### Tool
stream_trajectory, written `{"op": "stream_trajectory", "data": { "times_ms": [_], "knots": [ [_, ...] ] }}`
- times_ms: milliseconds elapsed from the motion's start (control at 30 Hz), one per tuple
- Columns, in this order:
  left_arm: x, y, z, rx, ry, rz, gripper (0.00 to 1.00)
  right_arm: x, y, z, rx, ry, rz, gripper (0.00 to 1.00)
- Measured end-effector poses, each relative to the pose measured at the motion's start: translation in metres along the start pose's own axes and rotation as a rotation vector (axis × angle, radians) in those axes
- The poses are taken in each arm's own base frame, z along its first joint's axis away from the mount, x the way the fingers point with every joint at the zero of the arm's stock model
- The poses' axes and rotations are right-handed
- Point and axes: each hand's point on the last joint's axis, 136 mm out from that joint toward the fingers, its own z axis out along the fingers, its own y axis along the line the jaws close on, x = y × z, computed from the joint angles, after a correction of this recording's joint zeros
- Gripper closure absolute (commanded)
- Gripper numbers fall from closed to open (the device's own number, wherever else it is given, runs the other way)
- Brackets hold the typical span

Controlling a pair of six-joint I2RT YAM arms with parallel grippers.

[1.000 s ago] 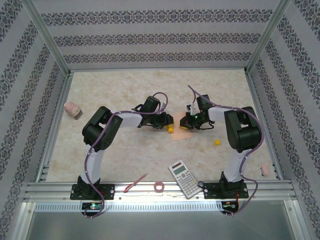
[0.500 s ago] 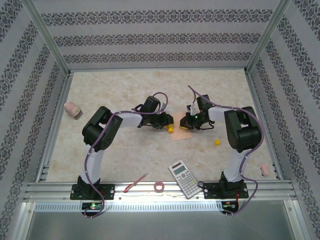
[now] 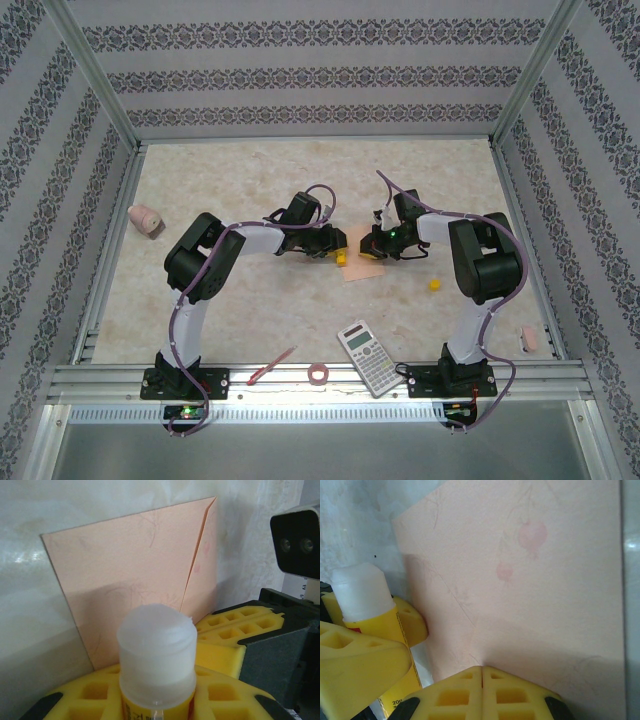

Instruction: Place the letter into the envelope and seal it

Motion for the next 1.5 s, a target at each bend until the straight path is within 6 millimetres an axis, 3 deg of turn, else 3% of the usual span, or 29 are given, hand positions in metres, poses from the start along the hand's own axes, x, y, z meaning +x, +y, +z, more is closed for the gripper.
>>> {"op": "stream_trajectory", "data": {
  "times_ms": [733,1133,1500],
  "knots": [
    [0.000,0.000,0.000,0.000,0.001,0.000,1.00,-0.012,0.004,0.000,0.003,-0.017,0.015,1.00],
    [0.000,0.000,0.000,0.002,0.003,0.000,1.00,-0.035,0.024,-0.014,-0.008,-0.086,-0.018,1.00],
    [0.000,0.000,0.000,0.002,0.002,0.000,1.00,-0.033,0.009,0.000,0.007,-0.055,0.016,1.00]
  ]
}}
